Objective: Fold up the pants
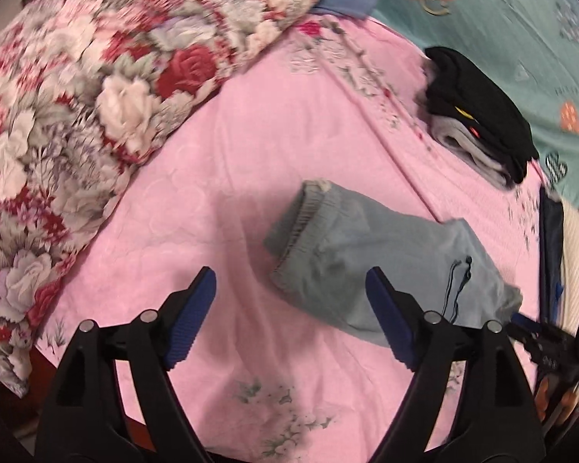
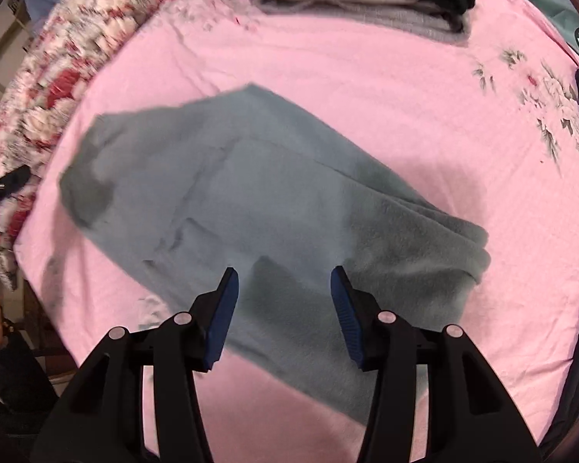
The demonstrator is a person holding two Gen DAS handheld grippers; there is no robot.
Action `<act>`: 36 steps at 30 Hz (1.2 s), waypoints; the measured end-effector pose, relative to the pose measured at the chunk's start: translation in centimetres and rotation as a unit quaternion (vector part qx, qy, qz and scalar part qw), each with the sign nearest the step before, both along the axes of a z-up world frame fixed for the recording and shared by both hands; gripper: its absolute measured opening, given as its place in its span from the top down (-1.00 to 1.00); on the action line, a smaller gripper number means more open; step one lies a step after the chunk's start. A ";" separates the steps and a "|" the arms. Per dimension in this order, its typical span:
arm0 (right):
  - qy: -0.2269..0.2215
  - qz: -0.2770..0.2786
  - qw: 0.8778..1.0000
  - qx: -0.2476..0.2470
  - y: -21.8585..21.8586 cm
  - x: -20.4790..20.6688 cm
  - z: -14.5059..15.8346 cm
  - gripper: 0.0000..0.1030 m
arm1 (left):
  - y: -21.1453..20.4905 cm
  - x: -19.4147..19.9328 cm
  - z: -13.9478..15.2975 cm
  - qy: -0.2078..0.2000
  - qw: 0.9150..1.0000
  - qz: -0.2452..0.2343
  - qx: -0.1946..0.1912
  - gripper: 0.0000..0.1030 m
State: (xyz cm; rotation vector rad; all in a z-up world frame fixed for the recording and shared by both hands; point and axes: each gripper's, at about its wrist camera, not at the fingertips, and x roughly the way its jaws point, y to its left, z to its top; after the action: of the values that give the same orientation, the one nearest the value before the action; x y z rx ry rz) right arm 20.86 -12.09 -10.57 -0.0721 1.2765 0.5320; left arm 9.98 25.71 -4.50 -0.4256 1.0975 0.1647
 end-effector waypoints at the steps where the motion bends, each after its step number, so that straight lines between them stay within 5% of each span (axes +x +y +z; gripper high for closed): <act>1: -0.010 -0.002 1.000 0.014 -0.7 -0.8 1.1 0.02 | 0.6 0.3 -0.2 0.004 1.000 0.004 -0.009 -0.59; 8: -0.047 0.001 0.997 0.066 -5.1 -7.7 4.7 -0.02 | 1.5 5.8 -4.3 0.038 0.996 -0.047 -0.058 -0.59; 13: -0.059 -0.032 0.995 0.068 -7.7 -10.7 5.0 -0.02 | 0.9 8.8 -7.6 0.077 0.991 -0.100 -0.054 -0.59; 17: -0.047 -0.068 0.994 0.076 -8.7 -10.8 4.1 -0.02 | 0.3 8.9 -8.4 0.090 0.987 -0.125 -0.056 -0.63; 20: -0.031 -0.085 0.993 0.081 -9.0 -10.3 3.2 -0.02 | -0.7 8.4 -8.5 0.094 0.978 -0.161 -0.095 -0.65; 25: -0.016 -0.091 0.992 0.083 -8.3 -9.5 2.7 -0.02 | -1.0 9.3 -8.6 0.083 0.979 -0.161 -0.092 -0.65; 26: -0.013 -0.090 0.992 0.083 -8.0 -9.3 2.6 -0.02 | -0.9 9.6 -8.5 0.079 0.980 -0.158 -0.093 -0.61; 27: -0.012 -0.088 0.993 0.083 -7.8 -9.2 2.7 -0.02 | -1.0 9.8 -8.4 0.075 0.982 -0.154 -0.086 -0.33; 28: -0.012 -0.085 0.993 0.083 -7.5 -9.2 2.8 -0.02 | -1.2 9.8 -8.2 0.072 0.983 -0.154 -0.072 -0.02; 29: -0.014 -0.083 0.993 0.083 -7.3 -9.2 2.9 -0.02 | -1.6 10.0 -8.3 0.076 0.980 -0.165 -0.076 0.57; 30: -0.017 -0.080 0.993 0.082 -7.1 -9.3 3.1 -0.02 | -2.1 9.9 -8.5 0.083 0.975 -0.178 -0.101 0.56; 33: -0.023 -0.079 0.994 0.076 -7.1 -9.6 3.5 -0.02 | -3.8 8.7 -6.9 0.057 0.978 -0.191 -0.060 0.57; 36: -0.017 -0.088 0.993 0.072 -7.0 -9.0 3.5 -0.03 | -4.5 7.4 -4.3 0.013 0.975 -0.205 -0.089 0.57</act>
State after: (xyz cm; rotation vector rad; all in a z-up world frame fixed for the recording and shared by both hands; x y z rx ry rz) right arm 11.86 -19.11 -7.05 0.1504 1.1938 0.4672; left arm 17.38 21.23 -8.79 -0.3473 1.2070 -0.2951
